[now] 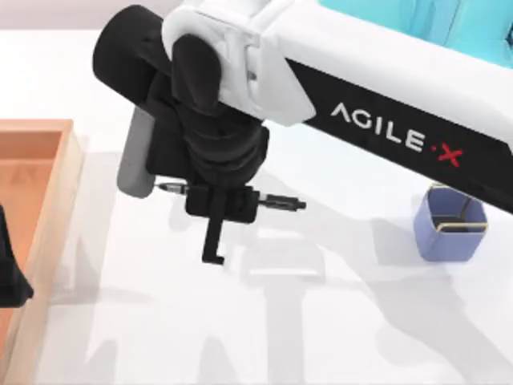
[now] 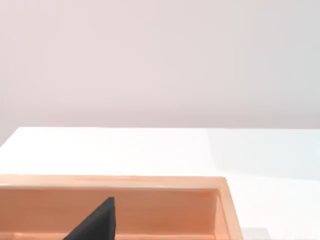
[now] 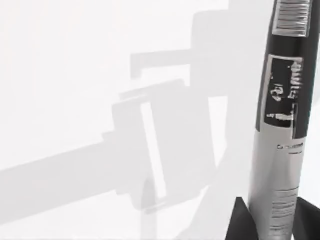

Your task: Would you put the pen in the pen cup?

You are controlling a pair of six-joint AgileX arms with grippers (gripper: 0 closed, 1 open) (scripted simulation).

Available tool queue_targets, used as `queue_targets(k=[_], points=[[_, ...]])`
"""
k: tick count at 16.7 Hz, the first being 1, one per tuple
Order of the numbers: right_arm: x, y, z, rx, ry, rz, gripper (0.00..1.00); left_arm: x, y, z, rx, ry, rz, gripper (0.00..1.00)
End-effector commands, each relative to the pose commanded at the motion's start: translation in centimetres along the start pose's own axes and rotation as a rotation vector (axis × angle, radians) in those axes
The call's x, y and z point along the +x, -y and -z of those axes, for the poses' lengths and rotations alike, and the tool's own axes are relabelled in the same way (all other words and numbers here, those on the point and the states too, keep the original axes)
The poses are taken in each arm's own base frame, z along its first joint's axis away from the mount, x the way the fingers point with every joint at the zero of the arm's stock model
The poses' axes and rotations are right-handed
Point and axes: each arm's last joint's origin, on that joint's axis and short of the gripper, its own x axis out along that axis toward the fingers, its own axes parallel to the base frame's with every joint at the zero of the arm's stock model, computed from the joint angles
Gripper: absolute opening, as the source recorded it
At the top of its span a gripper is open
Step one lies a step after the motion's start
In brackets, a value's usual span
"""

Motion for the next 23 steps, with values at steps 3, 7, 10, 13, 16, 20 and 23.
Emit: queue_targets(k=[3,7,10,13,16,20,23], points=[[0.5,0.4,0.1,0.011,-0.001,-0.01,0.0,0.0,0.0,0.0,0.0,0.0,0.0,1.0],[4.6,2.9,1.9,0.111,0.046,-0.115,0.0,0.0,0.0,0.0,0.0,0.0,0.0,1.0],[9.3,6.0,5.1,0.263,0.163,-0.237,0.0,0.0,0.0,0.0,0.0,0.0,0.0,1.0],[13.7,9.3,10.0,0.446,0.379,-0.328,0.0,0.0,0.0,0.0,0.0,0.0,0.0,1.0],[16.2,12.1,16.2,0.596,0.679,-0.338,0.0,0.0,0.0,0.0,0.0,0.0,0.0,1.0],[16.0,13.8,25.0,0.656,1.088,-0.24,0.0,0.0,0.0,0.0,0.0,0.0,0.0,1.0],[13.9,12.8,31.0,0.605,1.31,-0.139,0.0,0.0,0.0,0.0,0.0,0.0,0.0,1.0]])
